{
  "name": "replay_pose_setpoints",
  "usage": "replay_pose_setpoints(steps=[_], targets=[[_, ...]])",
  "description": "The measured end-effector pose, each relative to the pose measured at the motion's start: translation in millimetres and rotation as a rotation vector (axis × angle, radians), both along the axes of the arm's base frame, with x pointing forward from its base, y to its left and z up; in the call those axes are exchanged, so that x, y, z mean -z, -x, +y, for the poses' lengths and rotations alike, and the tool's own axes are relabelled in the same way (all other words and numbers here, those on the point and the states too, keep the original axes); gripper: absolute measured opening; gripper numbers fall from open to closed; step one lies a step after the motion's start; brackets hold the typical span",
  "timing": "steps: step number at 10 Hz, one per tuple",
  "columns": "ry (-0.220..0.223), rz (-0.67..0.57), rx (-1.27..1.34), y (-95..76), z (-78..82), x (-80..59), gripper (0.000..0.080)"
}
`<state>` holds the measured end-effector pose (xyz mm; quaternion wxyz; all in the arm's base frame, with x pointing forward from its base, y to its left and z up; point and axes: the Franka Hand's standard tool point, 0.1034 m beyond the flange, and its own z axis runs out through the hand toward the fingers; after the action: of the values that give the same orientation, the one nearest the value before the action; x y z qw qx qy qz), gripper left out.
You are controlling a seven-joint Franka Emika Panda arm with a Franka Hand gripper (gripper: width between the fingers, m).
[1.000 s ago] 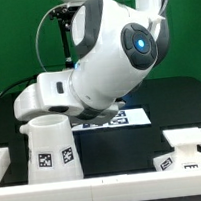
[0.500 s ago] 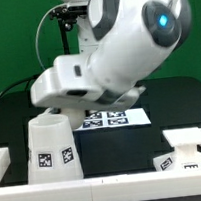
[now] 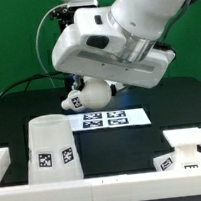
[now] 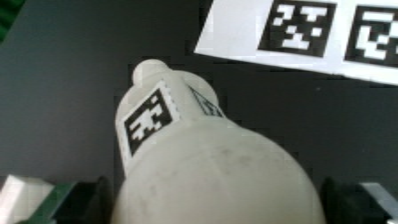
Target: Assemble lamp
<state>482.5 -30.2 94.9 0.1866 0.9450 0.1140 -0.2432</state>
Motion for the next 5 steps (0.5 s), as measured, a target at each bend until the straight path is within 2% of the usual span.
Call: replay_pose_setpoints(steps=[3,4,5], targets=[[-0.11,-0.197,-0.047,-2.8,10.0,3.1,0.0568],[-0.181,-0.239,0.016,-7.4,22.1,-5.9,0.0568],[-0.277,-0.32,0.093,-22.8,35.9,-21.6,0.0568]])
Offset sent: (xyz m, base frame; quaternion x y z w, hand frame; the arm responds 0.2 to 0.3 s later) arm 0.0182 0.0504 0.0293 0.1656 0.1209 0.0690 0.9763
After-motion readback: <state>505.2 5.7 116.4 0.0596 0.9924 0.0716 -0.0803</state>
